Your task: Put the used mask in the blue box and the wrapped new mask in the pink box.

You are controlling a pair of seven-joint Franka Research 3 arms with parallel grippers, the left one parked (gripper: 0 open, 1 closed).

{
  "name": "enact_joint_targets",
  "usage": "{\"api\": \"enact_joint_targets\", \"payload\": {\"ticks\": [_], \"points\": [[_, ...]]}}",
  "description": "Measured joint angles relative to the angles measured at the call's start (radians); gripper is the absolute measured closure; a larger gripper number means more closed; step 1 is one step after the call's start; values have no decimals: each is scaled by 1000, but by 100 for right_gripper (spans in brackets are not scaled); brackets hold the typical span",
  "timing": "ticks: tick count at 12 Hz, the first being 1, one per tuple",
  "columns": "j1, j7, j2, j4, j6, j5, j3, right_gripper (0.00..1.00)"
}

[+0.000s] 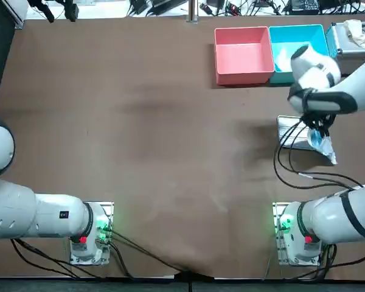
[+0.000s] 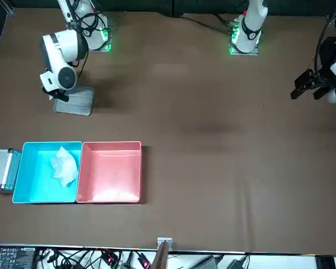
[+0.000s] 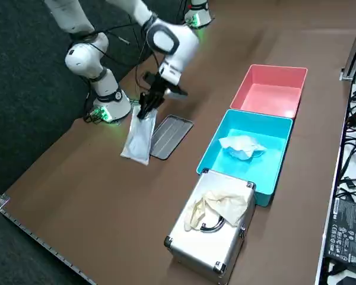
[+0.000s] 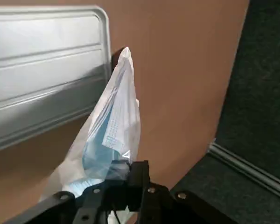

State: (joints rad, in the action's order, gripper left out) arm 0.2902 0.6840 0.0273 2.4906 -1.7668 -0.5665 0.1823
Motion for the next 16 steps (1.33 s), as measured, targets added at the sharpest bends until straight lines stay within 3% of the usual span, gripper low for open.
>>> {"api": "enact_joint_targets", "payload": {"ticks": [4,9,12,13,16], "points": [[8,-106,65,-179,133,128,-4,99],[33,-162,45,-482,275,299,-8,99],[39,-169,-28,-654,276,383,-8,99],[45,-170,-113,-788,272,453,-10,99],[52,-170,-247,-957,249,549,-11,99]]}}
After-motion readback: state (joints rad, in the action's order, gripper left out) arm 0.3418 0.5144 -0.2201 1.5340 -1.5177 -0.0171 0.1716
